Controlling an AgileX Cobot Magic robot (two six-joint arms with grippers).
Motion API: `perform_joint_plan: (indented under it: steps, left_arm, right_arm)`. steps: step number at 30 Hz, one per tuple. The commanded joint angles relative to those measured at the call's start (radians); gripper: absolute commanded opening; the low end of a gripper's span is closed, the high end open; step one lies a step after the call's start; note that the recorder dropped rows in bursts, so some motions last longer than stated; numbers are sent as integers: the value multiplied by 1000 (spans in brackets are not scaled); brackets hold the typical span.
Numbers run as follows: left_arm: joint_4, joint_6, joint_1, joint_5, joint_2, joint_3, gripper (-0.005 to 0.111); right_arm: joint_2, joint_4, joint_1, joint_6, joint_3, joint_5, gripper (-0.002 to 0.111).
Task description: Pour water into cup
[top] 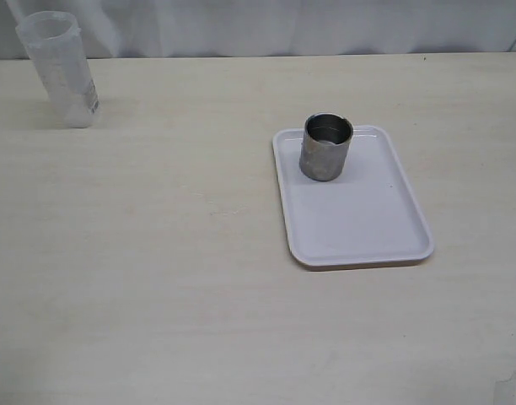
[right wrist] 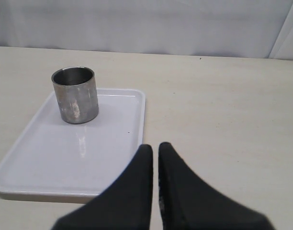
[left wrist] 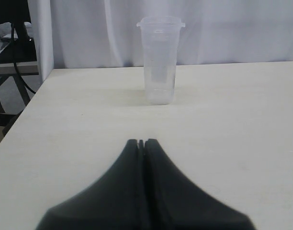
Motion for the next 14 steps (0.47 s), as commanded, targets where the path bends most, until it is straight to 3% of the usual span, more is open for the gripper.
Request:
perform_joint_plan:
  steps: [1,14]
  left_arm:
    - [-1,-4,0,-8,-2,2,0]
    - [-1,-4,0,-8,-2,2,0]
  right_arm:
    - [-5,2,-6,0,2,4,4]
    - [-5,2,-6,5,2,4,4]
